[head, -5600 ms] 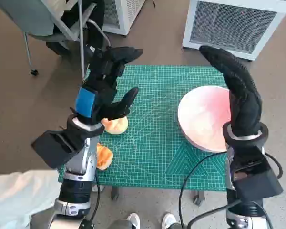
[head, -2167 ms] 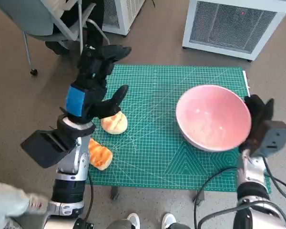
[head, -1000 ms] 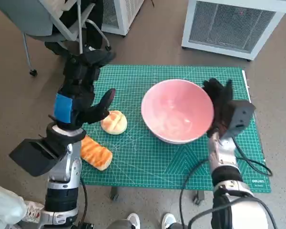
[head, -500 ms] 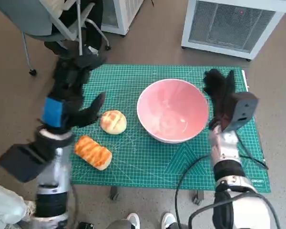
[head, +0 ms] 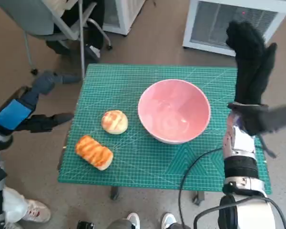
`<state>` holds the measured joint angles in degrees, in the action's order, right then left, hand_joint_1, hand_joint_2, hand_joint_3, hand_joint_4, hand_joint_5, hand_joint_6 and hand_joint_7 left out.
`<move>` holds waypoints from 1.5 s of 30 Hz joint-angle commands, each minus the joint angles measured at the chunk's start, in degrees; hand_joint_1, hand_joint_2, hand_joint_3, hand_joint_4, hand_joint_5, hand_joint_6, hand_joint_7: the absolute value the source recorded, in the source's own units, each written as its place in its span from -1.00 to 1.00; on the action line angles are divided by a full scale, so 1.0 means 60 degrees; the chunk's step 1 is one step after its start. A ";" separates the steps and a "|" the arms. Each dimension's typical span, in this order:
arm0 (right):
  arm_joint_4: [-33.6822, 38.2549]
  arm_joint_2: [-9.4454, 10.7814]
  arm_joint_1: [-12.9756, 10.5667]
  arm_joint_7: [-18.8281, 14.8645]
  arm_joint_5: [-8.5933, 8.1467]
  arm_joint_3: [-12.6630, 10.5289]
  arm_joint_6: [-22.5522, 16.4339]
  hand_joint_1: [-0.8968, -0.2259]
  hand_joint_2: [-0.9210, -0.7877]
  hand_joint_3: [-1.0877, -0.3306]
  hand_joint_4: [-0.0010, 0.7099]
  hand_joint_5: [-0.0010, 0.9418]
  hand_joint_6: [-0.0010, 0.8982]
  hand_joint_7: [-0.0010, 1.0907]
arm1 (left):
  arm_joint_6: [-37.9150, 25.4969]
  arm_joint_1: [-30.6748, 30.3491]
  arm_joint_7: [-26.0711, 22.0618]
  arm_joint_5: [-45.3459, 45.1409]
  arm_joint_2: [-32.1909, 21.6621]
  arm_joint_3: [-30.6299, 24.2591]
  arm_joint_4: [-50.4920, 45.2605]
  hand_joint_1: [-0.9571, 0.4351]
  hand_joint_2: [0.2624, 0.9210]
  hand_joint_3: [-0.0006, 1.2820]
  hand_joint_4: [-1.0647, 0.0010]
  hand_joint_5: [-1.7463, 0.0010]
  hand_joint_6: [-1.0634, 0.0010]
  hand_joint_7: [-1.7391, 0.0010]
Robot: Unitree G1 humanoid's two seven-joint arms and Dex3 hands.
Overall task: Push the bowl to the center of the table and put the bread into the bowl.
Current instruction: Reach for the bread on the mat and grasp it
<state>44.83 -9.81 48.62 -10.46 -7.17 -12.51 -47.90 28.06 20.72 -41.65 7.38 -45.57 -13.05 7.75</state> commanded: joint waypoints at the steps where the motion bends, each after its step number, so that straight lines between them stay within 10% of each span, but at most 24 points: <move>1: -0.1131 0.0031 -0.0702 -0.0544 -0.0266 0.0342 -0.0194 0.05 -1.00 -0.12 -0.21 -0.98 -0.96 0.21 | 0.0491 -0.0207 -0.0547 -0.0362 -0.0614 0.0266 0.0156 -0.14 1.00 -0.83 0.36 0.74 0.58 0.32; 14: -0.3199 -0.0078 -0.1504 -0.0206 0.0505 0.0820 0.0330 0.02 -1.00 -0.09 -0.18 -0.98 -0.91 0.22 | 0.0808 -0.0545 -0.1406 -0.1131 -0.1482 0.1102 0.0098 -0.08 0.92 -0.98 0.23 0.97 0.31 0.76; 26: -0.3454 -0.0035 -0.1671 -0.0407 0.0160 0.0969 0.0770 -0.01 -1.00 -0.07 -0.17 -0.98 -0.93 0.22 | 0.0763 -0.0575 -0.1652 -0.1716 -0.1392 0.2027 0.0288 -0.05 0.87 -1.00 0.29 1.00 0.22 0.90; 45: -0.3843 -0.0079 -0.1901 -0.0443 0.0018 0.1047 0.1009 0.00 -1.00 0.03 -0.15 -0.98 -0.93 0.23 | 0.1781 -0.0181 0.0060 -0.4044 -0.0567 0.3328 0.1835 0.02 0.76 -1.00 0.28 1.00 0.16 0.96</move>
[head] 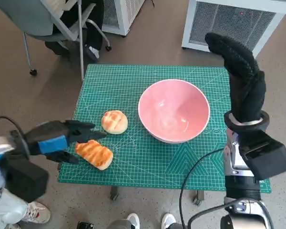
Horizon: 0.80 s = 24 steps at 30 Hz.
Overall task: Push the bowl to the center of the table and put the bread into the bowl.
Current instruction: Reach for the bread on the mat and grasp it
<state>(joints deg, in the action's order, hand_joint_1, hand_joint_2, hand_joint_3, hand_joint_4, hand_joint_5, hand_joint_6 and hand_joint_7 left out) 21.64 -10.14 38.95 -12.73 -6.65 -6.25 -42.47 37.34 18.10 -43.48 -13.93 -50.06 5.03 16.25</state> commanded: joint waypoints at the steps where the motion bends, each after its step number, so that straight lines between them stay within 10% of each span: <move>1: 0.0027 -0.0024 -0.0300 -0.0062 -0.0066 -0.0001 0.0090 0.01 -1.00 0.03 -0.15 -0.98 -0.93 0.23 | 0.0236 0.0311 0.0448 -0.0635 0.0258 0.0423 0.0541 0.01 0.76 -1.00 0.28 1.00 0.16 0.96; 15: -0.0038 -0.0014 -0.0443 0.0155 0.0151 -0.0038 0.0078 -0.01 -1.00 0.02 -0.15 -0.98 -0.92 0.24 | -0.0006 0.0893 0.1111 -0.1772 0.1033 0.1563 0.2185 0.06 0.81 -0.99 0.23 0.98 0.18 0.99; 24: -0.0130 -0.0038 -0.0521 0.0289 0.0244 -0.0065 0.0044 -0.05 -1.00 0.02 -0.14 -0.98 -0.91 0.25 | -0.0602 0.0850 0.0883 -0.1780 0.0985 0.1878 0.2087 0.30 0.99 -0.80 -0.33 0.87 -0.28 0.87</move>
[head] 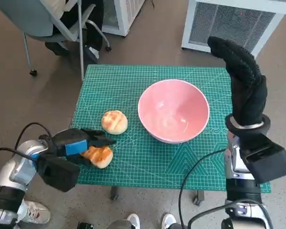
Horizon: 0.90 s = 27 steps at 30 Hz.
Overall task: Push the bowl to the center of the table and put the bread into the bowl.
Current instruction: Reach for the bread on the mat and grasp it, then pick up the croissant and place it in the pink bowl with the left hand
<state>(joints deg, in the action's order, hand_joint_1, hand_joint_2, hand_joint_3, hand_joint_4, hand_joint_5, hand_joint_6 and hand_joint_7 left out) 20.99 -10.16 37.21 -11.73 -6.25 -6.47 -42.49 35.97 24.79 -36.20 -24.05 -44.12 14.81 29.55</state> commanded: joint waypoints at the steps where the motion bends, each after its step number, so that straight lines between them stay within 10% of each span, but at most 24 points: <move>1: -0.0023 -0.0037 -0.0233 0.0142 0.0192 -0.0027 0.0044 -0.05 -1.00 0.02 -0.15 -0.98 -0.91 0.25 | -0.0467 -0.0299 -0.0398 -0.0027 -0.0055 0.0222 -0.0308 0.33 0.99 -0.76 -0.42 0.80 -0.38 0.84; 3: -0.0024 -0.0036 -0.0238 0.0181 0.0222 -0.0021 0.0035 -0.05 -1.00 0.02 -0.15 -0.98 -0.91 0.25 | -0.0605 -0.0351 -0.0478 0.0101 -0.0131 0.0155 -0.0584 0.11 1.00 -0.70 -0.42 0.52 -0.17 0.12; 5: -0.0015 -0.0031 -0.0241 0.0213 0.0244 -0.0018 0.0020 -0.05 -1.00 0.02 -0.15 -0.99 -0.91 0.25 | -0.0640 -0.0399 -0.0478 0.0278 -0.0190 0.0033 -0.0794 0.27 1.00 -0.70 -0.22 -0.13 -0.02 -0.18; 7: 0.0003 -0.0028 -0.0238 0.0240 0.0260 -0.0017 0.0006 -0.04 -1.00 0.02 -0.16 -0.99 -0.92 0.25 | -0.0552 -0.0429 -0.0408 0.0484 -0.0243 -0.0115 -0.0931 0.32 1.00 -0.71 -0.15 -0.35 0.02 -0.28; 27: 0.0048 -0.0019 -0.0263 0.0122 0.0057 0.0017 0.0025 -0.01 -1.00 0.01 -0.16 -0.99 -0.92 0.26 | -0.2336 0.0300 -0.0993 0.3078 -0.0675 -0.2106 -0.4386 0.38 1.00 -0.88 -0.13 -0.51 -0.32 -0.18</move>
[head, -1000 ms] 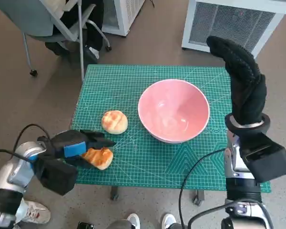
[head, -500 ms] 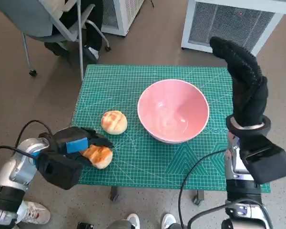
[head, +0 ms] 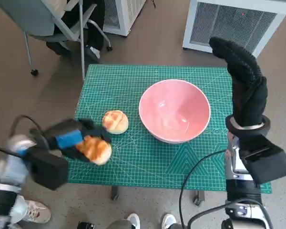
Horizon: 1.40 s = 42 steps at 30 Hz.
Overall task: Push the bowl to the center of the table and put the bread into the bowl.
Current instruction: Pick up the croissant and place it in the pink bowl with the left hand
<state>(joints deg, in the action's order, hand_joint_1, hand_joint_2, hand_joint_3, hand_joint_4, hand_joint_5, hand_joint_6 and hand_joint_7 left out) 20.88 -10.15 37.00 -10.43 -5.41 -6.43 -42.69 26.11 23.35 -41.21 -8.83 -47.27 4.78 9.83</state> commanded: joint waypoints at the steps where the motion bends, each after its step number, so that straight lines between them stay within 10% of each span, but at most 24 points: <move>1: 0.0073 -0.0028 -0.0225 -0.0107 -0.0097 0.0009 0.0057 -0.01 -1.00 0.01 -0.16 -0.99 -0.92 0.26 | -0.0859 0.0634 -0.0165 0.0594 -0.0137 -0.0502 -0.1308 0.38 1.00 -0.90 -0.16 -0.49 -0.34 -0.17; 18: 0.0067 -0.0045 -0.0212 -0.0083 -0.0036 0.0028 -0.0037 -0.02 -1.00 0.00 -0.16 -0.99 -0.93 0.26 | -0.1476 0.4459 0.1099 -0.0264 0.2344 0.0612 -0.0986 0.38 0.88 -1.00 -0.46 -0.23 -0.62 -0.05; 41: -0.1116 -0.0198 -0.0861 0.0221 0.0314 -0.0103 0.0401 -0.04 -1.00 0.00 -0.16 -0.99 -0.92 0.27 | 0.0822 0.7554 0.2029 -0.2325 0.5501 0.2913 0.7117 0.38 1.00 -0.65 0.13 -0.55 0.06 -0.54; 42: -0.1171 -0.0209 -0.0890 0.0236 0.0332 -0.0112 0.0434 -0.04 -1.00 0.00 -0.16 -0.99 -0.92 0.27 | 0.0824 0.7606 0.2009 -0.2427 0.5534 0.2989 0.7268 0.35 0.94 -0.68 0.23 -0.22 0.17 -0.23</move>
<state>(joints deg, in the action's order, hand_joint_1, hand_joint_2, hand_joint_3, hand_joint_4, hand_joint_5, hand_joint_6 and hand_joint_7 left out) 15.03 -10.74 33.54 -9.66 -4.19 -6.60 -41.40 30.86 66.81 -29.34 -21.18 -15.12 20.83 50.19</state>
